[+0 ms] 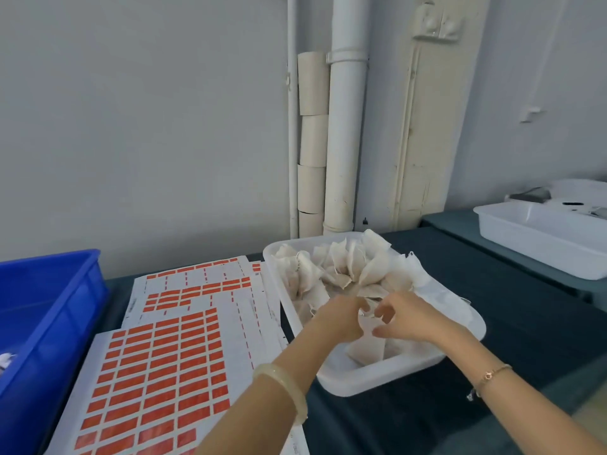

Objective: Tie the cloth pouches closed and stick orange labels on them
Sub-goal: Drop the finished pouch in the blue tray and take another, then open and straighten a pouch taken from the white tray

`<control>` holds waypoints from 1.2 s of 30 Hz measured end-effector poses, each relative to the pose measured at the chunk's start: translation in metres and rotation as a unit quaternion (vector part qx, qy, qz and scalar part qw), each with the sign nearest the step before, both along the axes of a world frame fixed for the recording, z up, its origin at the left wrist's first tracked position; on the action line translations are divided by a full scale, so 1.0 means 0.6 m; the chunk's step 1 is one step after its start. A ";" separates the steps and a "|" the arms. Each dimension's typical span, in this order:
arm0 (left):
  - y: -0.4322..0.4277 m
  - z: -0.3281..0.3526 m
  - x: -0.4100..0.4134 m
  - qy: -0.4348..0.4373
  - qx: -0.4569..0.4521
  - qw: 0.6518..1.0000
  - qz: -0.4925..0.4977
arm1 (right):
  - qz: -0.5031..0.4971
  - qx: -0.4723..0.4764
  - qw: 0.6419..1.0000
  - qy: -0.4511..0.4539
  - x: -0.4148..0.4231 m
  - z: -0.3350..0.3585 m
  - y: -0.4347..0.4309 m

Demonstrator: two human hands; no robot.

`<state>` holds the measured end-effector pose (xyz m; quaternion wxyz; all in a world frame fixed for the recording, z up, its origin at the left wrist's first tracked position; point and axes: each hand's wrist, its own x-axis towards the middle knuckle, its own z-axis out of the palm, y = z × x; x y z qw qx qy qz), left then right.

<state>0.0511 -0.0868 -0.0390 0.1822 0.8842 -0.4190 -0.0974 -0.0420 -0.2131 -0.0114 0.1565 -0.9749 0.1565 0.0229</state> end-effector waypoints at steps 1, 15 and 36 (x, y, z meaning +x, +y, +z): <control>-0.005 -0.005 0.001 -0.014 0.018 1.000 0.001 | 0.003 -0.010 1.000 -0.001 -0.001 -0.006 0.000; 0.136 0.097 -0.006 -0.007 -0.251 0.967 0.047 | 0.036 0.162 0.937 -0.307 0.016 0.068 0.080; 0.444 -0.056 -0.064 0.208 -0.477 0.798 0.303 | 0.160 0.493 0.819 -0.245 0.086 -0.063 0.389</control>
